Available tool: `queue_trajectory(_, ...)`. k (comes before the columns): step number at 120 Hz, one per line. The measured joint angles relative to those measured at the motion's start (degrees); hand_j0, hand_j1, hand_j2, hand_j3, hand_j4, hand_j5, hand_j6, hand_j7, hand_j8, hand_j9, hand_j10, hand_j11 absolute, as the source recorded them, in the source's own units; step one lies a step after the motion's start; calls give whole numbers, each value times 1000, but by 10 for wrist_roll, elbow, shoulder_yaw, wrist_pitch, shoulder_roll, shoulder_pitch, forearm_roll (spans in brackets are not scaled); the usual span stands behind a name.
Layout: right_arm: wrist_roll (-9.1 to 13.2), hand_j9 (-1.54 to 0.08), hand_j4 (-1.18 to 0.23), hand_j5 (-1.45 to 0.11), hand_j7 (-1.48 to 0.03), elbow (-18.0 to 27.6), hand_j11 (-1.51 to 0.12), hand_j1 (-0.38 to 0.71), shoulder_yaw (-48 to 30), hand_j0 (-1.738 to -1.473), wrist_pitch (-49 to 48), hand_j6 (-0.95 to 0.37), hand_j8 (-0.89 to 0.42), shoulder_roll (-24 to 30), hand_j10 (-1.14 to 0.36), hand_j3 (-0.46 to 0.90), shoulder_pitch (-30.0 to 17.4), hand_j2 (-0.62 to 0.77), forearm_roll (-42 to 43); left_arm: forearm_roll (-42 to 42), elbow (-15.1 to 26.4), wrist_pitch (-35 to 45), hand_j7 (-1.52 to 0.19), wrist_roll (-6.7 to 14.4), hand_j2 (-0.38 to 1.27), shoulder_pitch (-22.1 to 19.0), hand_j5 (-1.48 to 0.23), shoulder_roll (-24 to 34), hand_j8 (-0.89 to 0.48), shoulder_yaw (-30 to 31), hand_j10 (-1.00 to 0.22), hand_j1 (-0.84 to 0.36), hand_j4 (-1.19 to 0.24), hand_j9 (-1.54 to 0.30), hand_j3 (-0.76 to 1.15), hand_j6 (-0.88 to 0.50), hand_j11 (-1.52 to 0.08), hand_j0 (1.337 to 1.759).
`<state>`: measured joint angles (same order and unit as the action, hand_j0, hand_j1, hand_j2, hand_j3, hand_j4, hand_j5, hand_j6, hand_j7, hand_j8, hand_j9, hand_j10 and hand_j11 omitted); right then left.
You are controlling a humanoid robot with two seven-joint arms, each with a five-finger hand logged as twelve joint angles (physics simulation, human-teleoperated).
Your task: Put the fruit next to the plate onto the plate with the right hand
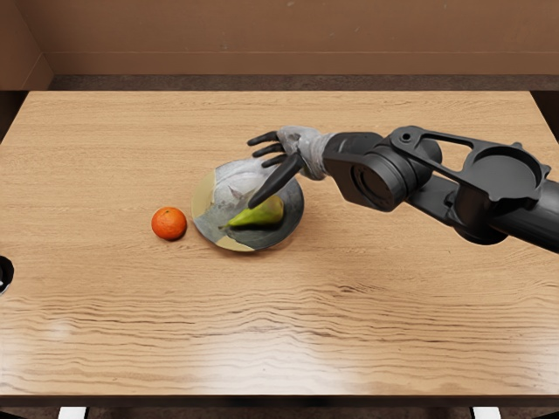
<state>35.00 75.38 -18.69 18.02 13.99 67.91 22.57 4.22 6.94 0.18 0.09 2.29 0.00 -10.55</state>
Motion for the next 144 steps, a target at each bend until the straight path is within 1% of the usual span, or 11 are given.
queue_trajectory(8,0,-190,-147,-189,-190,-1,-191,-191,-6,-1658,-12,-146,-137,1,-127,0,-2,-6,-1,0,0,0,-26,0,4,0,-27,0,-21,0,-21,325,-21,-26,0,-21,-26,1658)
queue_trajectory(12,0,-161,-125,-160,-161,-1,-162,-215,-22,-1658,-34,-124,-117,5,-108,0,-12,-5,-1,0,0,0,-26,0,4,0,-27,0,-21,0,-21,325,-21,-26,0,-21,-26,1658)
queue_trajectory(34,0,-66,-51,-65,-66,-2,-66,-295,-150,-1658,-219,-51,-48,40,-44,0,-94,-2,-6,0,0,0,-27,0,4,0,-27,0,-21,0,-21,325,-21,-26,0,-21,-26,1658)
queue_trajectory(54,0,-29,-23,-29,-29,-1,-29,-325,-279,-1658,-409,-22,-21,79,-19,0,-194,-1,-13,0,0,0,-27,0,4,0,-27,0,-21,0,-21,325,-21,-26,0,-21,-26,1658)
queue_trajectory(66,0,-18,-14,-18,-18,0,-18,-334,-321,-1658,-483,-14,-13,114,-12,0,-237,0,-47,0,0,0,-27,0,4,0,-27,0,-21,0,-21,325,-21,-26,0,-21,-26,1658)
queue_trajectory(81,0,-10,-7,-10,-10,-2,-10,-341,-341,-1658,-516,-7,-7,152,-6,0,-266,0,-90,0,0,0,-27,0,4,0,-27,0,-21,0,-21,325,-21,-27,0,-21,-26,1658)
queue_trajectory(100,0,-4,-3,-4,-4,-8,-4,-346,-362,-1658,-527,-3,-3,178,-3,0,-292,0,-122,0,0,0,-27,0,4,0,-27,0,-21,0,-21,325,-21,-27,0,-21,-26,1658)
queue_trajectory(107,0,-3,-2,-3,-3,-22,-3,-347,-365,-1658,-529,-2,-2,183,-2,0,-298,1,-136,0,0,0,-27,0,4,0,-27,0,-21,0,-21,325,-21,-27,0,-21,-26,1658)
queue_trajectory(116,0,-2,-1,-2,-2,-55,-2,-348,-367,-1658,-529,-1,-1,187,-1,0,-303,1,-150,0,0,0,-27,0,4,0,-27,0,-21,0,-21,325,-21,-27,0,-21,-26,1658)
queue_trajectory(123,0,-2,-1,-2,-2,-71,-2,-348,-368,-1658,-530,-1,-1,189,-1,0,-306,1,-156,0,0,0,-27,0,4,0,-27,0,-21,0,-21,325,-21,-27,0,-21,-26,1658)
queue_trajectory(144,0,-1,0,-1,-1,-89,-1,-349,-377,-1658,-530,0,0,197,0,0,-309,1,-163,0,0,0,-27,0,4,0,-27,0,-21,0,-21,325,-21,-27,0,-21,-26,1658)
